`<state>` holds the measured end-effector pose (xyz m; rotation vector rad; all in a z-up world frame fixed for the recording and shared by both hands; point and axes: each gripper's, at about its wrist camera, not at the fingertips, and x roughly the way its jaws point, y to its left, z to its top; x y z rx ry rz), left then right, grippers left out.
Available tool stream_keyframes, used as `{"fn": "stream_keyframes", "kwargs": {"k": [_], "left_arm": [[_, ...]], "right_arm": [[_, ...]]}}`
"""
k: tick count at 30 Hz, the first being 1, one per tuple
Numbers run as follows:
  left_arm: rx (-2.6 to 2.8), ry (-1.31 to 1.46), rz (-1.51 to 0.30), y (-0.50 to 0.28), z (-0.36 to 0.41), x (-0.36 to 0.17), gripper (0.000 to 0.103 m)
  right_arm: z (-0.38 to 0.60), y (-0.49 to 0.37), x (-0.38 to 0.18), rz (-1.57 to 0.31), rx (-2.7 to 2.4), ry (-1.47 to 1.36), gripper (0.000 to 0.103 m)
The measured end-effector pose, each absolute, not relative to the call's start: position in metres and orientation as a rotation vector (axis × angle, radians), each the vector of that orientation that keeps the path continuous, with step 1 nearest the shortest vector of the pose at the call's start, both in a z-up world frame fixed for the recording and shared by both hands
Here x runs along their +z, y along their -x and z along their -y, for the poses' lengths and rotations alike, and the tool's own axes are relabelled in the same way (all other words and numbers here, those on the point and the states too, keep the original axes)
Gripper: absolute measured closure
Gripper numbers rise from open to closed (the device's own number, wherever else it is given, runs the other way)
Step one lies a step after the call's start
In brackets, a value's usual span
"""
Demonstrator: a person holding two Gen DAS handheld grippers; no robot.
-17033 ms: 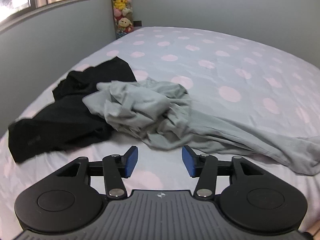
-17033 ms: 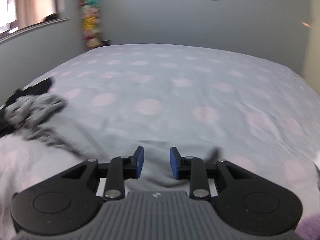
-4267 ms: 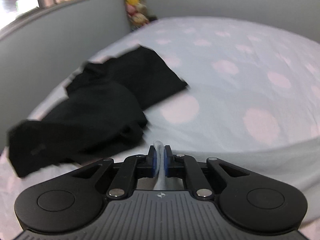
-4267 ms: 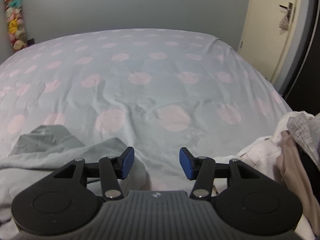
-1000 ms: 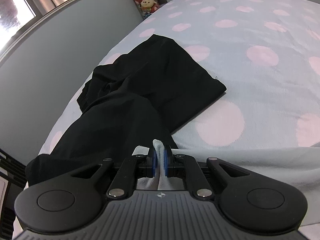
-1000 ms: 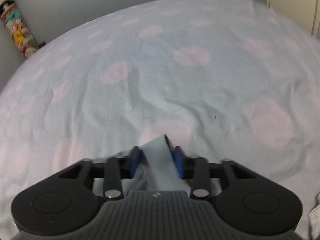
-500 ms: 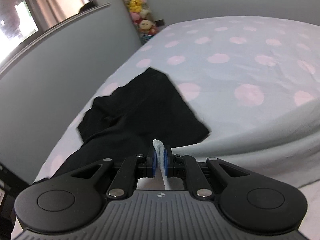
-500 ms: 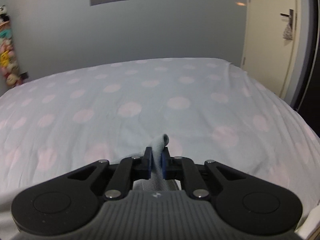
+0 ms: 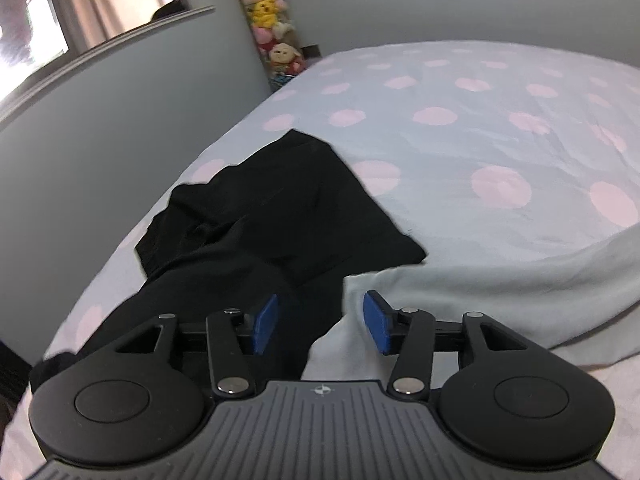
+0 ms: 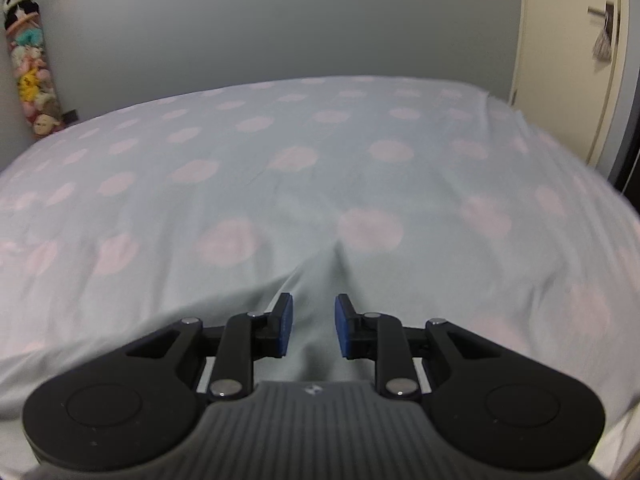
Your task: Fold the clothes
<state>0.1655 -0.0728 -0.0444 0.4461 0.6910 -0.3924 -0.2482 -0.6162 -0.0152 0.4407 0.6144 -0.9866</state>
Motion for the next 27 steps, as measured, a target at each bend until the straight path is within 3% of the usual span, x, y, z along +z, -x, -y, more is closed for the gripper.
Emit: {"fn": "stream_keyframes", "kwargs": {"k": [11, 21, 25, 27], "left_arm": [[-0.388, -0.295, -0.761, -0.173, 0.046, -0.068, 0.053], [-0.337, -0.364, -0.713, -0.159, 0.085, -0.104, 0.053], [-0.369, -0.423, -0.665, -0.146, 0.093, -0.107, 0.07], [-0.404, -0.464, -0.648, -0.139, 0.099, -0.108, 0.084]], "right_arm": [[0.538, 0.269, -0.037, -0.5, -0.948, -0.502, 0.063], [0.523, 0.266, -0.053, -0.488, -0.939, -0.496, 0.062], [0.526, 0.262, -0.06, -0.505, -0.928, -0.5, 0.062], [0.527, 0.261, -0.063, -0.514, -0.923, -0.503, 0.062]]}}
